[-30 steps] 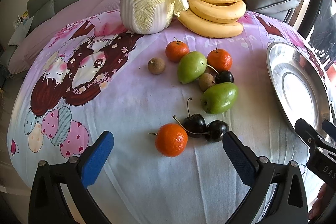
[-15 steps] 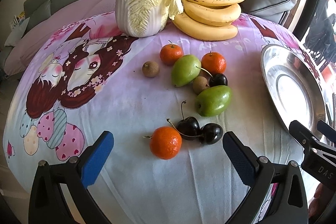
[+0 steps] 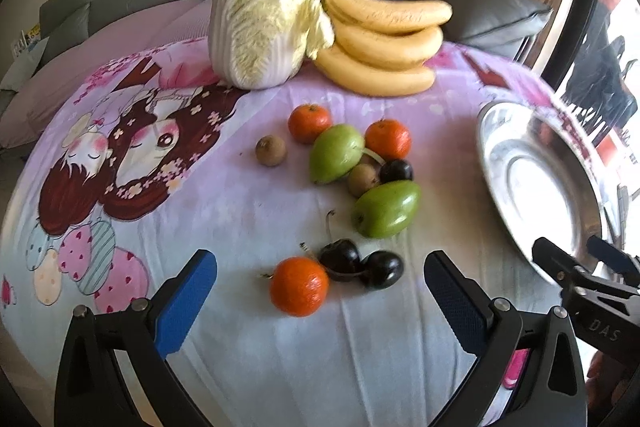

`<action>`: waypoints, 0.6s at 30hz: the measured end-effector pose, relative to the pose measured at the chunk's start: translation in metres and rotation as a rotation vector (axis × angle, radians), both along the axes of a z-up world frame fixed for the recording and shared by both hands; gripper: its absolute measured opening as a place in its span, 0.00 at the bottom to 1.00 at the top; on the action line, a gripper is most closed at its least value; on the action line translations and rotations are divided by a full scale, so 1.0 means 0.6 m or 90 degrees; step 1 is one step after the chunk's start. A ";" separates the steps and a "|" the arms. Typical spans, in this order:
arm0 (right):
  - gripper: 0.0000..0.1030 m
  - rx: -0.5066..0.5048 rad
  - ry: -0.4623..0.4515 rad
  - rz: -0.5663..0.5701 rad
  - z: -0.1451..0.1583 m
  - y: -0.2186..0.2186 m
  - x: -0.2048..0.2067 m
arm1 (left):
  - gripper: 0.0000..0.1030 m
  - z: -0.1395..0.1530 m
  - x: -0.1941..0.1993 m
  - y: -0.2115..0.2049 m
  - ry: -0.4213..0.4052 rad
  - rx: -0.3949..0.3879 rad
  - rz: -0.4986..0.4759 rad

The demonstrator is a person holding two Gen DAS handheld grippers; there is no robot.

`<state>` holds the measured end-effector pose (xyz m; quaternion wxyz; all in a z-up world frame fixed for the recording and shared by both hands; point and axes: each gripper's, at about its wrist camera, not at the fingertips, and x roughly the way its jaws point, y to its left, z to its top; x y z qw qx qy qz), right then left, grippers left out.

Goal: Organize fruits

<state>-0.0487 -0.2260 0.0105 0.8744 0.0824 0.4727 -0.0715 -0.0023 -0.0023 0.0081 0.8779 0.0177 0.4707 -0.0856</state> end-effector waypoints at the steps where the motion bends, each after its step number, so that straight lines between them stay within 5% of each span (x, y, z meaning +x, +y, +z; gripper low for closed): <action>1: 1.00 0.000 -0.004 0.001 0.002 0.001 0.000 | 1.00 0.004 -0.001 0.002 -0.007 -0.010 0.002; 11: 1.00 0.020 -0.047 0.077 0.030 0.050 0.006 | 1.00 0.001 0.019 0.072 0.048 -0.009 0.089; 18: 1.00 0.014 -0.076 0.167 0.038 0.115 0.010 | 0.99 -0.015 0.020 0.084 0.086 -0.034 0.082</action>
